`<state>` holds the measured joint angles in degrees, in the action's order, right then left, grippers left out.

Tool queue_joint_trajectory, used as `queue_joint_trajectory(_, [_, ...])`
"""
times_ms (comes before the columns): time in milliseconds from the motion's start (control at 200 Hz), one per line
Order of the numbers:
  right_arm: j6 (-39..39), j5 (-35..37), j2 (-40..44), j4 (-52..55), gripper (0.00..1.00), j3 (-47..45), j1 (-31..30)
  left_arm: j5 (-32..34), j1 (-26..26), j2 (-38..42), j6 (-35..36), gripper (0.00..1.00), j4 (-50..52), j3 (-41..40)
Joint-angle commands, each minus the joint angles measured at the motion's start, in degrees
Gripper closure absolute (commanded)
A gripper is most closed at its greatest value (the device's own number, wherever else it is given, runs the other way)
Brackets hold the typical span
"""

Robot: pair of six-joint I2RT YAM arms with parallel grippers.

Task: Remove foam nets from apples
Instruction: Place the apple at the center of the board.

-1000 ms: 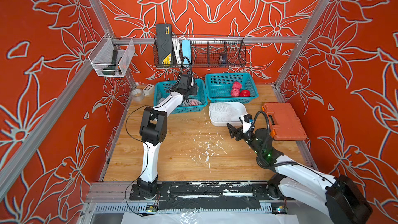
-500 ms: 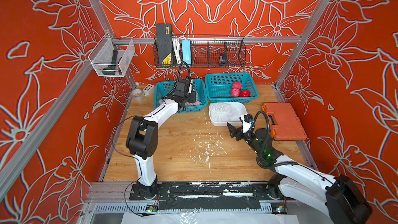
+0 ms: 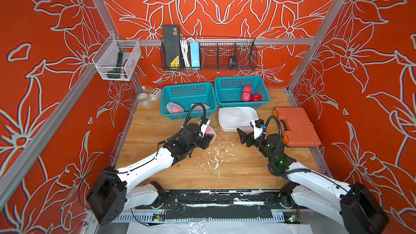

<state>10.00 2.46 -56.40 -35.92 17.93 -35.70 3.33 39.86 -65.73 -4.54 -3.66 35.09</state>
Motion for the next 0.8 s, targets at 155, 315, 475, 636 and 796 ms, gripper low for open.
queue_joint_trajectory(155, [-0.2, -2.5, -2.1, 0.1, 0.14, 2.2, -0.5, -4.1, 5.2, 2.2, 3.8, 0.51, -21.6, -15.2])
queue_joint_trajectory(315, [1.9, -7.5, -5.1, 6.4, 0.14, 7.4, -0.4, -5.3, 7.7, -3.1, 7.0, 0.50, -28.7, -17.7])
queue_joint_trajectory(475, [4.7, -11.3, -6.6, 8.4, 0.14, 7.9, -0.4, -4.9, 9.3, -7.8, 9.7, 0.48, -32.7, -17.8])
queue_joint_trajectory(636, [4.8, -11.7, -6.9, 10.2, 0.14, 7.3, -0.4, -5.4, 10.0, -10.4, 12.0, 0.35, -33.7, -16.3])
queue_joint_trajectory(796, [4.3, -13.6, -6.6, 14.9, 0.14, 9.6, -0.4, -6.0, 10.1, -9.4, 13.0, 0.13, -33.0, -16.3])
